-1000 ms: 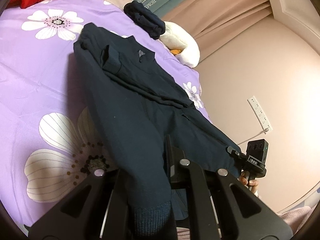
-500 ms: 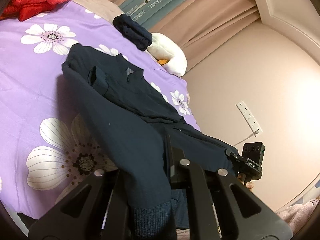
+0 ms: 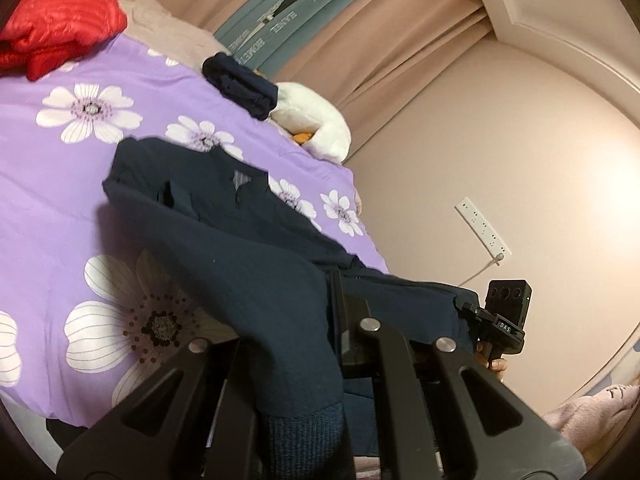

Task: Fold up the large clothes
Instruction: 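Lift the gripped side edge with both tools and fold it across the jacket body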

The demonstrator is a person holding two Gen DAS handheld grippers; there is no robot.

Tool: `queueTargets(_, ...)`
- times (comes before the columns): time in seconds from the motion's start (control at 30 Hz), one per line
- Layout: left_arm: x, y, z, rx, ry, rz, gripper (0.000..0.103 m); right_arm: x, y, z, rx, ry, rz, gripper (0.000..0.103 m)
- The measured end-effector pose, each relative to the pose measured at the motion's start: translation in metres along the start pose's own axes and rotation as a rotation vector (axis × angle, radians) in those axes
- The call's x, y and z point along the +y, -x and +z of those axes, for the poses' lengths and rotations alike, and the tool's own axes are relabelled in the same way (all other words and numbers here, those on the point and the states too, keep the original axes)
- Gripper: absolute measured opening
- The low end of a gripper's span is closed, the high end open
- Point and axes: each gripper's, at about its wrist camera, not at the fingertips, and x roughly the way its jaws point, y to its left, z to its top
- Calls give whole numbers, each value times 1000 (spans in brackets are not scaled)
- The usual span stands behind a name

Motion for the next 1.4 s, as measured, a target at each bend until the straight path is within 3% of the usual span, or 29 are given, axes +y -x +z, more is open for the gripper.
queueTargets(0.43,-30,39,10,-90,-55,-37,7,28,23,15,-69,96,73,8)
queueTargets(0.67,-21,34,21,-110,-34,-49,7,26,24,22,-97,115,89,8)
queueTargets(0.97,9,7,28,-66,48,19,8,-12,-9,28,-59,33,-14,8)
queueTargets(1.4,32,-16,47,-88,85,49,8,-54,-23,39,-112,-43,-140,8)
